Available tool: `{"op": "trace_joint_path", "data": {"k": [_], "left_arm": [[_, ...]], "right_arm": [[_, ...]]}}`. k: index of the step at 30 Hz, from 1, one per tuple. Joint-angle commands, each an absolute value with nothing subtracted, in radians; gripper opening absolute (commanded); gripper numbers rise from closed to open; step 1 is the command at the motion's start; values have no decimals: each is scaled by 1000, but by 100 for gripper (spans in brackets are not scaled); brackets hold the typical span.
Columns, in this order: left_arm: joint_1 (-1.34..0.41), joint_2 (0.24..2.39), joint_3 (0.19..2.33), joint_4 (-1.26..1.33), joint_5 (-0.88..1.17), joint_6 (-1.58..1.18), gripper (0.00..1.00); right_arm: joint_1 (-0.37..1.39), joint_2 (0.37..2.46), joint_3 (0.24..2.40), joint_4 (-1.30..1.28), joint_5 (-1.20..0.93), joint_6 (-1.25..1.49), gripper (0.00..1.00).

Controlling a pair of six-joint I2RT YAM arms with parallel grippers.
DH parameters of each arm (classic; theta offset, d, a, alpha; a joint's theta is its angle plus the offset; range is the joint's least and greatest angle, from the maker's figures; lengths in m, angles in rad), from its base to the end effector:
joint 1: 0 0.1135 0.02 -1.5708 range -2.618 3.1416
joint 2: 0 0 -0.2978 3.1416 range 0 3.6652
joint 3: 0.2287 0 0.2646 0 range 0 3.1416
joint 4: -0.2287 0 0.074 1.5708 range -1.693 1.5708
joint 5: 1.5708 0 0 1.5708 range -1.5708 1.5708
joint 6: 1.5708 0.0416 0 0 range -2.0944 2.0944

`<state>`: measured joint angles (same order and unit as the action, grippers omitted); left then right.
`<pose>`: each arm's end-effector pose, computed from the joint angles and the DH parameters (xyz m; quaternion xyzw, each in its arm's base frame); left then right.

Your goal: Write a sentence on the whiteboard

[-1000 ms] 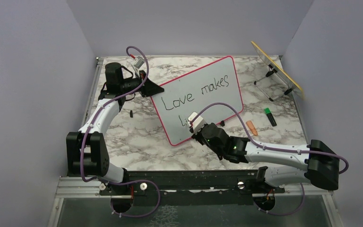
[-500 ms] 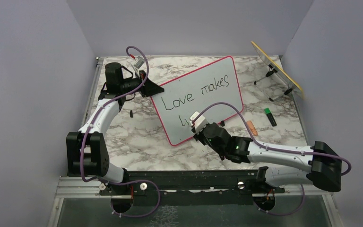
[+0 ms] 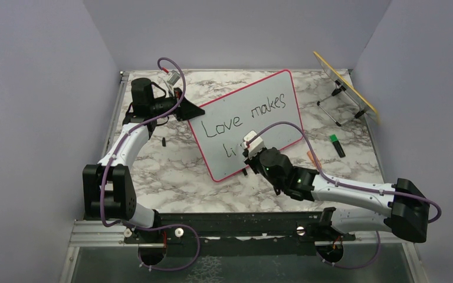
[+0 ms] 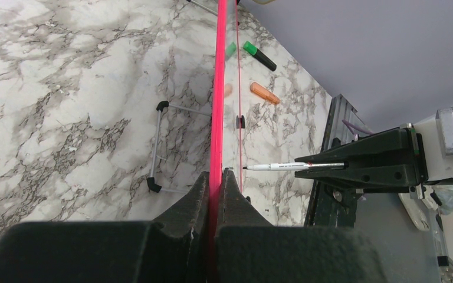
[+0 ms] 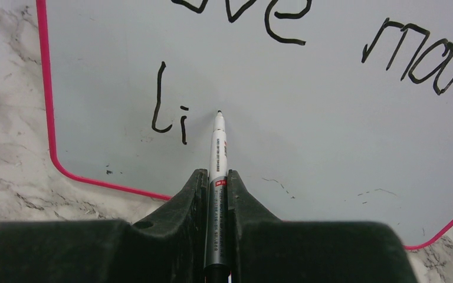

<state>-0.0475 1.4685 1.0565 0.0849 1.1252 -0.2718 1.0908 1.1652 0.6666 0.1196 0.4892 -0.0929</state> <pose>0.3346 -0.0535 0.3320 0.2318 0.7180 -0.5064 0.4176 0.1376 0.2219 0.2756 -0.3352 0.7423 0.0846 0.5741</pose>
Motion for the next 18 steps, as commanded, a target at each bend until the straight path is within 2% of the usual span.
{"op": "trace_joint_path", "data": {"k": [1,18], "left_arm": [[-49,1505,1039,2,1025,-204,0],[-50,1506,1039,2,1026,-204,0]], "right_arm": [[1086,1166,683,198,513,-75,1],[1062,1192,683,218,529,-64,1]]}}
